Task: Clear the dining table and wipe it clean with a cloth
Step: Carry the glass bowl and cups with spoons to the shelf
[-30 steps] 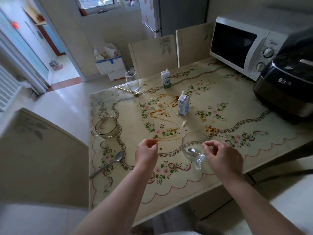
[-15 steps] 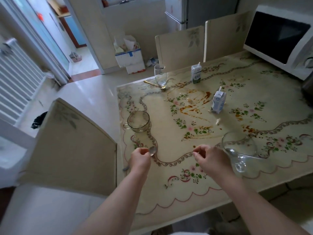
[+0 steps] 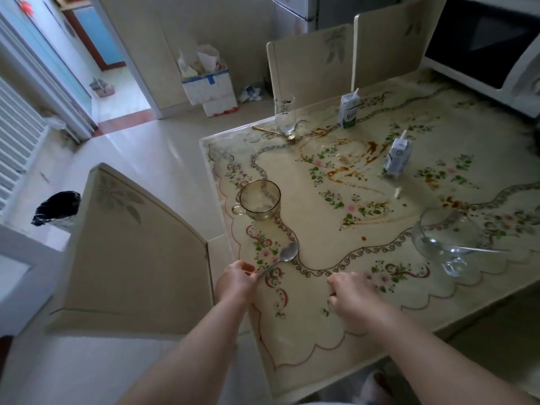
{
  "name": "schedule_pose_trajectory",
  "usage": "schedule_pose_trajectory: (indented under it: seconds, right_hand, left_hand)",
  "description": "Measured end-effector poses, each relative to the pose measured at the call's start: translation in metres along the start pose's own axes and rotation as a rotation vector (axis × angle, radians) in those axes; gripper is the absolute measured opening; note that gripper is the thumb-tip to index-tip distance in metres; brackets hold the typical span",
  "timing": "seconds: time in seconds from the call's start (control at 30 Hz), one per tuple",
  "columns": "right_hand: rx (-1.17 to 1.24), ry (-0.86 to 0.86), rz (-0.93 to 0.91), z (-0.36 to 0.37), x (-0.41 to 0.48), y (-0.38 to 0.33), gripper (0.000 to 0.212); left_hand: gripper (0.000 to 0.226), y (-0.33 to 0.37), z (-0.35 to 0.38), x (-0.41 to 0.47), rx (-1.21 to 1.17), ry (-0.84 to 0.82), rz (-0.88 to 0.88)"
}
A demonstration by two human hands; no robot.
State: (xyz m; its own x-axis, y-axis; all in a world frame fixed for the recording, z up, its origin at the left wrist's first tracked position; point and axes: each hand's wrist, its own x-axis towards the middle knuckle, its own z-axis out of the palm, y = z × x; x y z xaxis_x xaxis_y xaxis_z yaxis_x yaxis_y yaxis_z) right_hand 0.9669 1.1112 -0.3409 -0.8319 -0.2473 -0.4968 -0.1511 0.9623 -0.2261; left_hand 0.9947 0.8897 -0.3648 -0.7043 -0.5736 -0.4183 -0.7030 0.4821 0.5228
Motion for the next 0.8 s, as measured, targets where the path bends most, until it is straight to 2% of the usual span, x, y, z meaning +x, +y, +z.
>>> schedule_pose_trajectory:
  seconds: [0.2,0.37,0.47,0.67,0.8]
  right_hand:
    - [-0.098,-0.029,0.044,-0.002,-0.001,-0.005,0.034]
    - [-0.162,-0.07,0.038,0.003,-0.004,-0.005,0.058]
    - [-0.244,-0.099,0.005,0.002,-0.006,-0.008,0.065]
    - [-0.274,-0.167,-0.03,-0.009,0.001,-0.003,0.061]
    - [-0.231,-0.177,-0.069,-0.013,-0.002,0.0,0.059]
  left_hand:
    - [0.015,-0.006,0.0,0.014,0.262,0.007,0.144]
    - [0.018,-0.008,0.002,0.018,0.416,-0.005,0.203]
    - [0.026,-0.006,0.004,0.018,0.504,-0.012,0.235]
    - [0.012,-0.002,0.006,-0.001,0.489,-0.02,0.225]
    - [0.012,0.001,0.001,-0.016,0.441,0.023,0.225]
